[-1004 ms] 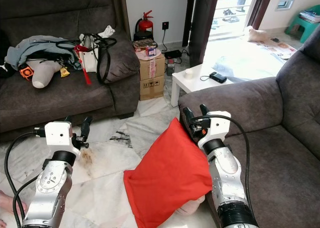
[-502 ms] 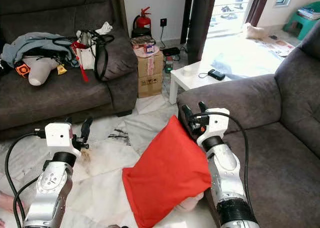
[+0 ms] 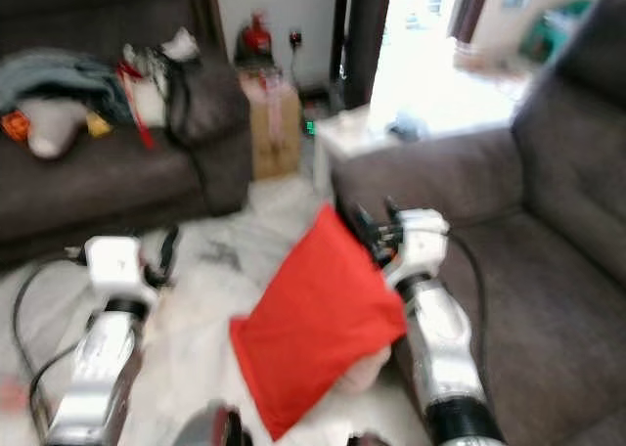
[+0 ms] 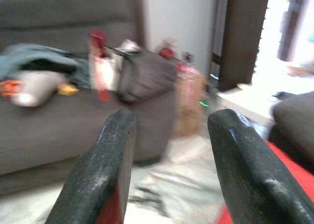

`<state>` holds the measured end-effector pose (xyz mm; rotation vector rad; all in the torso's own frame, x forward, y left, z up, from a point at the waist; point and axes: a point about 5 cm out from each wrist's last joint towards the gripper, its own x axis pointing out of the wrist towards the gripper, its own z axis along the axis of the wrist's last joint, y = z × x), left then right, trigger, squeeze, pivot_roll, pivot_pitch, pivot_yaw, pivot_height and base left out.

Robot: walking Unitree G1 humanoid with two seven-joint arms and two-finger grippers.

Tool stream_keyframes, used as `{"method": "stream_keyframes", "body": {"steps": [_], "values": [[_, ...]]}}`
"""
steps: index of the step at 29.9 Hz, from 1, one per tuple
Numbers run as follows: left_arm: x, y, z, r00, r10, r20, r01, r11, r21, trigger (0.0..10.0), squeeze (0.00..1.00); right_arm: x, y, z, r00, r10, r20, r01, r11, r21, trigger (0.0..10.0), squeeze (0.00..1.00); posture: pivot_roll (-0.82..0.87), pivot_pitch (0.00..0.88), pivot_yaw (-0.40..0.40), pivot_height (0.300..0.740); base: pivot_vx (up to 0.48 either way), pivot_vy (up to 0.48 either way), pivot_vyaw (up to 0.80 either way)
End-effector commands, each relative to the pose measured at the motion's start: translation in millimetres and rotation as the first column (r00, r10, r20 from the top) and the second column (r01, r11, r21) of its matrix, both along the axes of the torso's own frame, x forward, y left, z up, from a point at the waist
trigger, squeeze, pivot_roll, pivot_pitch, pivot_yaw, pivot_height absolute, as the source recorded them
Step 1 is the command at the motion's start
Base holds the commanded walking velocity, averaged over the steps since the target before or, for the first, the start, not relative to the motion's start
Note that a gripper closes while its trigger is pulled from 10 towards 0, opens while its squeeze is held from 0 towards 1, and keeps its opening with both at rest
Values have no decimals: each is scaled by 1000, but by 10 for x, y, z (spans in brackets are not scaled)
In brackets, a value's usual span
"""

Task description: Move the pillow to the sofa from floor

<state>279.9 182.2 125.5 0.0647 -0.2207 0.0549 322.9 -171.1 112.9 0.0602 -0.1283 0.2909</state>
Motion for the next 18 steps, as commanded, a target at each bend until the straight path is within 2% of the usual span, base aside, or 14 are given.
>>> {"method": "stream_keyframes", "body": {"steps": [1, 18], "values": [[-24, 11, -98, 999, 4, -50, -4, 1000, 4, 10000, 0, -33, 15, -74, 1000, 4, -27, -4, 1000, 0, 10000, 0, 7, 82, -8, 648, 0, 0, 0], [-42, 5, -120, 998, -2, -60, 2, 1000, 1, 10000, 0, -21, 21, -92, 999, -2, -47, 3, 1000, 10, 10000, 0, 5, 73, -3, 648, 0, 0, 0]]}}
